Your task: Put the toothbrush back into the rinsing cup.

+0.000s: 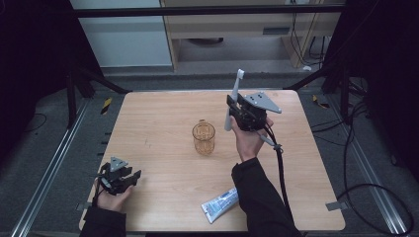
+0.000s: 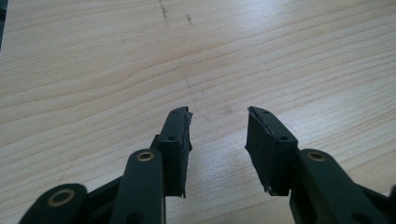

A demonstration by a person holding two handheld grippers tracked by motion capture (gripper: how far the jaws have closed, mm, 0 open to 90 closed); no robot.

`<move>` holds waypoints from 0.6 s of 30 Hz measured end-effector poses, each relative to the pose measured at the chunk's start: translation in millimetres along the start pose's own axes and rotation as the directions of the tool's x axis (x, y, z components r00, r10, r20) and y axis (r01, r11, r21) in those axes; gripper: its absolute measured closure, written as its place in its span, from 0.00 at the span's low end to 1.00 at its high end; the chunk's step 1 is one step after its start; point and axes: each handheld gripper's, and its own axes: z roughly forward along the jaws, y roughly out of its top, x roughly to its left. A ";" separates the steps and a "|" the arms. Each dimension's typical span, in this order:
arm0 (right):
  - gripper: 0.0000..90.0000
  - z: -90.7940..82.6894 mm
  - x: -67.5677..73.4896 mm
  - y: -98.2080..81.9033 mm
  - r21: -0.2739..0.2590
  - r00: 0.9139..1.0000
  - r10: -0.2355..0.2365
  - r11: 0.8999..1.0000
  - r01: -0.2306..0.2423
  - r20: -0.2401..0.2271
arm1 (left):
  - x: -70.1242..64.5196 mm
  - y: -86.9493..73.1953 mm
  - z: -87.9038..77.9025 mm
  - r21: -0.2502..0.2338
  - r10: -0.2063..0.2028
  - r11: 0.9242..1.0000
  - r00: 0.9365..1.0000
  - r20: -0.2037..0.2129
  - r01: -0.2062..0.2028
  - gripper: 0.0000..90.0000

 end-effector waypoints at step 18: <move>0.75 19.4 26.5 -8.0 -0.030 0.999 0.013 0.999 -0.015 -0.049 | 0.0 0.1 0.1 -0.002 0.002 1.000 1.000 0.001 -0.002 0.65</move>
